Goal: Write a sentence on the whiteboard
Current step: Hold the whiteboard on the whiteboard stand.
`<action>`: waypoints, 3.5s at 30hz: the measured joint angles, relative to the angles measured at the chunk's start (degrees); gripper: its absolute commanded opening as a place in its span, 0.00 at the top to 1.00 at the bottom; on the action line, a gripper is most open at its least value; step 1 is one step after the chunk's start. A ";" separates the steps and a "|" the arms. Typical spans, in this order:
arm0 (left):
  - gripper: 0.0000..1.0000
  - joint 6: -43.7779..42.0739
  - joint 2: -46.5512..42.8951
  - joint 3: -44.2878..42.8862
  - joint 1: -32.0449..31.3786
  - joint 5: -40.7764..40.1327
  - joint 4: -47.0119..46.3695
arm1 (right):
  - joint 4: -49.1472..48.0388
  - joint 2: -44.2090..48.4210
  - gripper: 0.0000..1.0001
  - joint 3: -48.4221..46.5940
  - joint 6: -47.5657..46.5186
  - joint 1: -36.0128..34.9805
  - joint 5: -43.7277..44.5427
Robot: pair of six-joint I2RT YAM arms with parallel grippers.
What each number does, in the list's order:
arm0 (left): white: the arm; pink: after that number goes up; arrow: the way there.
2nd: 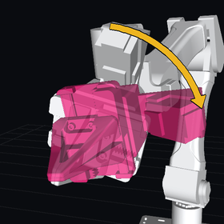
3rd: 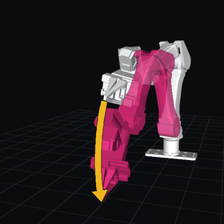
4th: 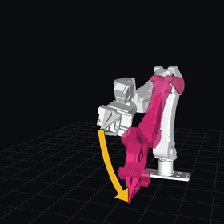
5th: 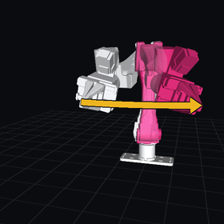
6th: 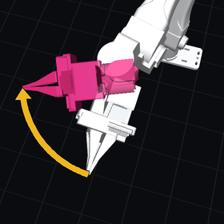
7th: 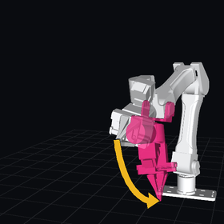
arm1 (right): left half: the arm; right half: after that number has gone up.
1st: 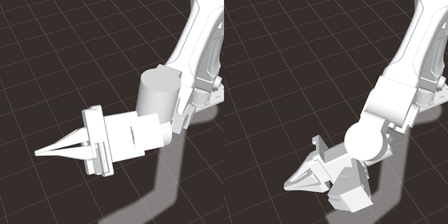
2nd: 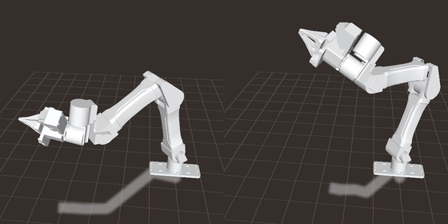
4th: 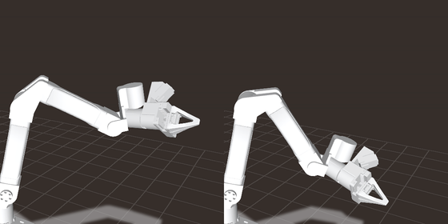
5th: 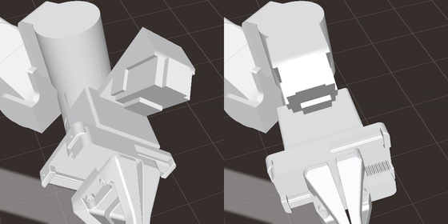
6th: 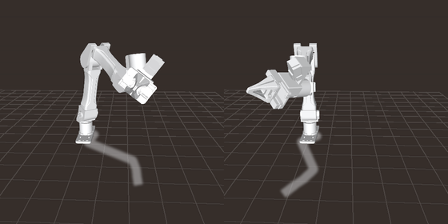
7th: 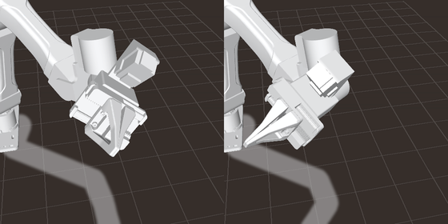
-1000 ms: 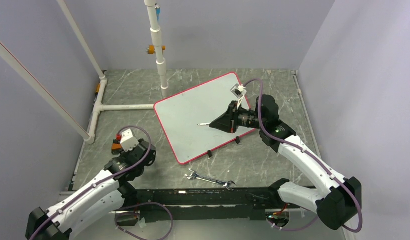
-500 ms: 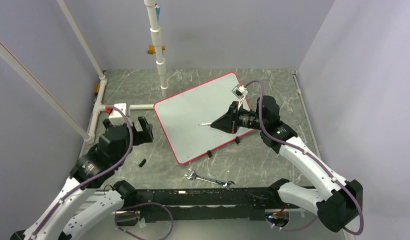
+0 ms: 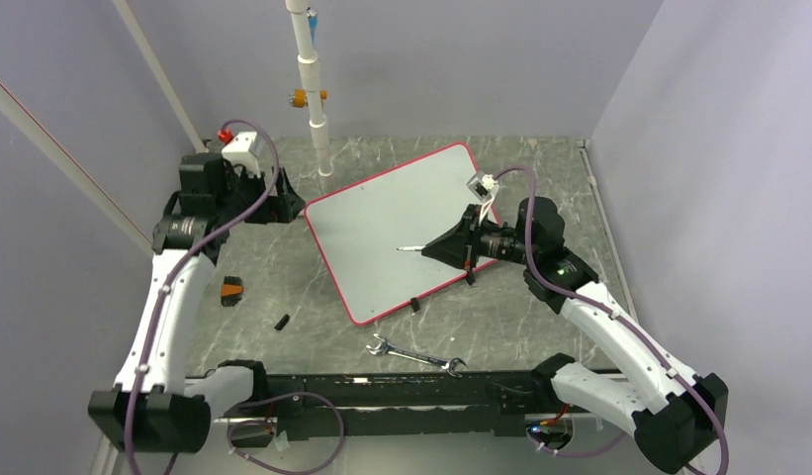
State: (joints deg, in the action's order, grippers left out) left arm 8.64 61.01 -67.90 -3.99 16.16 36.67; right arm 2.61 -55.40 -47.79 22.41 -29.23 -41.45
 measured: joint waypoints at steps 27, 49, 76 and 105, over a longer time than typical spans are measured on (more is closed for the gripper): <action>0.43 2.82 33.14 -2.73 12.66 40.87 -12.70 | -0.85 -1.22 1.00 1.27 -0.15 0.00 -1.29; 0.66 1.84 37.40 -3.85 9.16 45.03 -11.26 | -0.26 0.17 1.00 1.64 -0.35 0.00 -1.29; 1.00 -4.11 33.94 -5.46 5.68 45.75 -7.82 | 0.85 1.53 1.00 1.95 -0.35 0.02 -1.51; 1.00 -7.08 17.68 -3.13 -5.75 29.07 -5.38 | 2.34 1.53 1.00 2.12 -1.95 0.00 2.80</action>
State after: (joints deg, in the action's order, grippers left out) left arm 1.56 78.70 -71.02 -9.74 45.23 31.29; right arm 4.95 -53.87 -45.67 20.47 -29.23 -38.65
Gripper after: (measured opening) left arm 0.191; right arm 0.151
